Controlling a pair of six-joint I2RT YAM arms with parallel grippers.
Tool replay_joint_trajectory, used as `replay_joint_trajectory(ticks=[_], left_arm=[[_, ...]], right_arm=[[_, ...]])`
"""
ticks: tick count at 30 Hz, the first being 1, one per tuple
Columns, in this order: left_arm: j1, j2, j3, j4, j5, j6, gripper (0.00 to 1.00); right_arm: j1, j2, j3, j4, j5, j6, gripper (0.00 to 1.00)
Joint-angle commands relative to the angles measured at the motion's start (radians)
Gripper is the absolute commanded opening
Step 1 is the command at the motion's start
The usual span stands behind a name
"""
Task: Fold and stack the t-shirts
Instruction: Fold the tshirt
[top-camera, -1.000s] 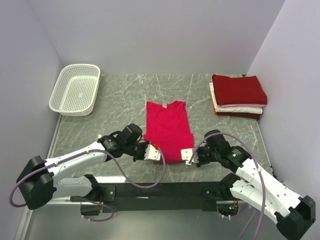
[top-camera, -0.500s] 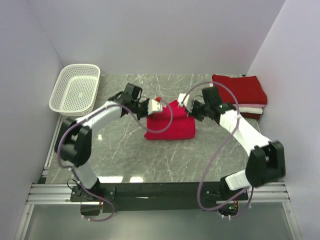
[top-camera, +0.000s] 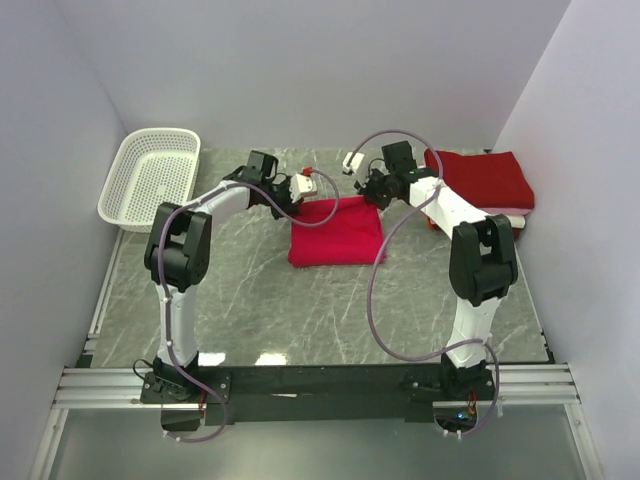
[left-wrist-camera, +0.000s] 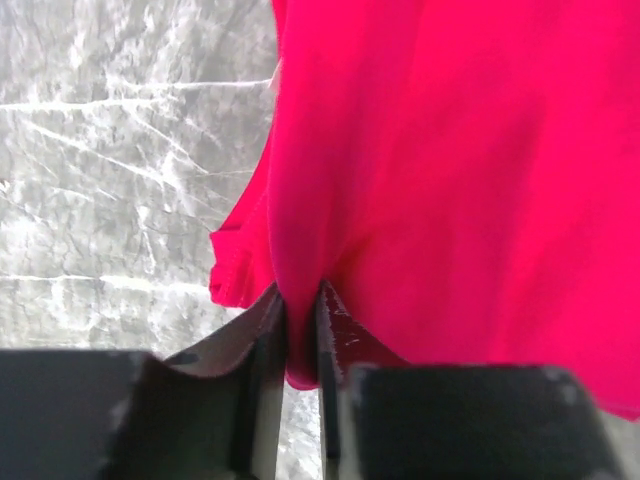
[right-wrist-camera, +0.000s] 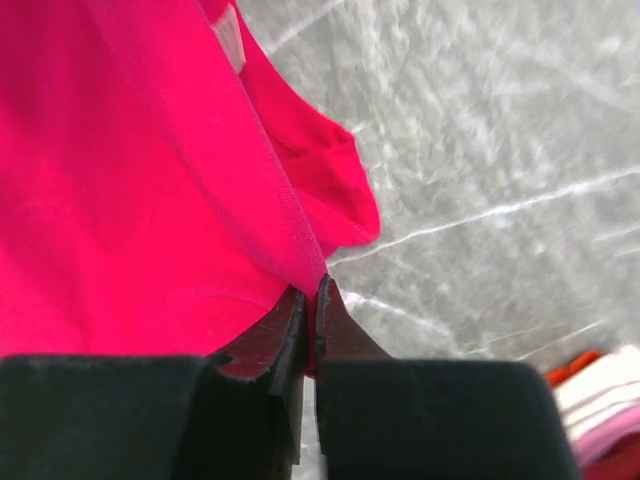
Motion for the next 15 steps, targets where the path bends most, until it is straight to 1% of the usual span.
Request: replay_joint_trajectory(ticks=[1,2,3,4,5,6,7,8,9,10,11,12,13,14,15], left_arm=[[0.004,0.008,0.054,0.118,-0.041,-0.150,0.25],[0.004,0.011,0.059,0.154,-0.073,-0.208,0.27],[0.006,0.015,0.080,0.182,-0.151,-0.265,0.44],[0.006,0.016,0.091,0.249,-0.222,-0.390,0.58],[0.006,0.008,0.099,0.298,-0.291,-0.460,0.77],[0.006,-0.004,0.105,0.329,-0.364,-0.532,0.99],[0.012,-0.042,0.113,0.329,-0.429,-0.592,0.99],[0.012,-0.070,0.111,0.352,-0.458,-0.621,0.99],[0.012,-0.102,0.090,0.374,-0.487,-0.649,0.99],[0.012,-0.179,0.078,0.374,-0.521,-0.711,0.99],[0.013,-0.217,0.053,0.366,-0.517,-0.742,0.99],[0.015,-0.256,0.038,0.318,-0.500,-0.767,1.00],[0.015,-0.327,0.018,0.297,-0.453,-0.823,1.00],[0.016,-0.363,-0.035,0.279,-0.428,-0.854,0.99],[0.016,-0.397,-0.069,0.245,-0.398,-0.915,0.99]], right_arm=[[-0.016,0.019,0.056,0.076,0.080,0.075,0.09],[-0.016,0.023,0.053,0.100,0.105,0.098,0.16],[-0.014,0.023,0.048,0.129,0.132,0.172,0.24],[-0.013,0.013,0.031,0.166,0.166,0.219,0.41],[-0.014,0.004,0.021,0.241,0.210,0.264,0.49],[-0.014,-0.008,0.004,0.286,0.297,0.357,0.60],[-0.014,-0.034,-0.022,0.317,0.341,0.396,0.67],[-0.017,-0.046,-0.032,0.340,0.368,0.434,0.68],[-0.022,-0.057,-0.035,0.325,0.366,0.485,0.68],[-0.028,-0.078,-0.036,0.299,0.340,0.508,0.68],[-0.042,-0.091,-0.042,0.238,0.306,0.531,0.68],[-0.052,-0.102,-0.061,0.207,0.199,0.577,0.68],[-0.062,-0.117,-0.067,0.169,0.144,0.594,0.68],[-0.078,-0.122,-0.079,0.101,0.084,0.614,0.68],[-0.089,-0.123,-0.107,0.075,0.038,0.664,0.68]])
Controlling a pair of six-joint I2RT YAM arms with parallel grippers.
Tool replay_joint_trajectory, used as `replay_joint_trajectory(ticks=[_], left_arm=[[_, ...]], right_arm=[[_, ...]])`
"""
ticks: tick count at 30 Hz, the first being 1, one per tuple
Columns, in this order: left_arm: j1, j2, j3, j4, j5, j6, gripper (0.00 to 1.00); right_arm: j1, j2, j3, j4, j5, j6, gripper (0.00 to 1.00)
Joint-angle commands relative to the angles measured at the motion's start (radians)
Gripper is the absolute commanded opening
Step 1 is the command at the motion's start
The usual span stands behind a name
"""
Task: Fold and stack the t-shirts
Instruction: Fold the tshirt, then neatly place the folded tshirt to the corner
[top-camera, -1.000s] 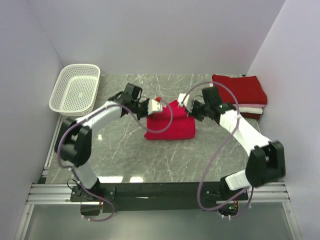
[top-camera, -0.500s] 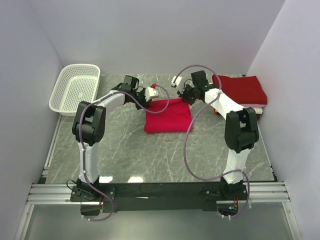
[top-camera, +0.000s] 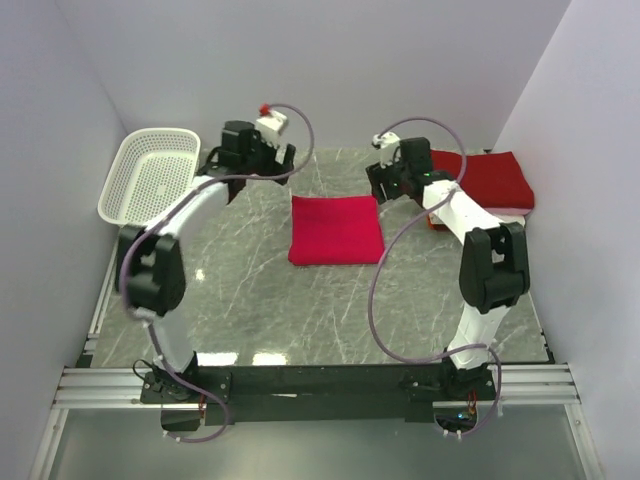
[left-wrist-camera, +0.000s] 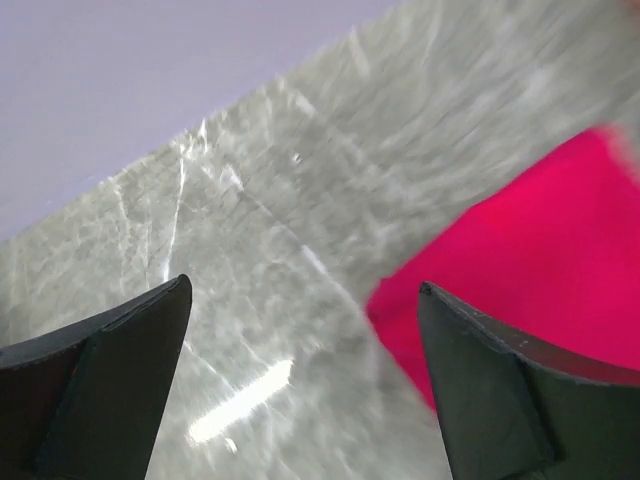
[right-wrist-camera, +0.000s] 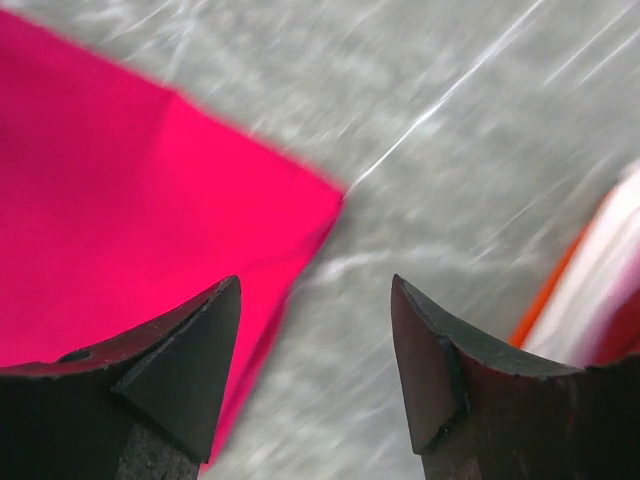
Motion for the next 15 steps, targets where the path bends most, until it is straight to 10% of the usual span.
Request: replay_joint_trajectory(ticks=[1,7,15], left_arm=[[-0.004,-0.243,-0.089,-0.023,0.081,-0.287,0.99],[-0.010,-0.349,-0.435,0.215,0.445,-0.587,0.92],[-0.075,-0.150,-0.479,0.205,0.430,-0.603,0.45]], right_arm=[[-0.042,-0.061,-0.052,-0.121,-0.224,0.192,0.69],[-0.065,0.040,-0.068,-0.203,-0.311,0.350,0.72],[-0.082,0.180,-0.041,-0.157,-0.274,0.457,0.76]])
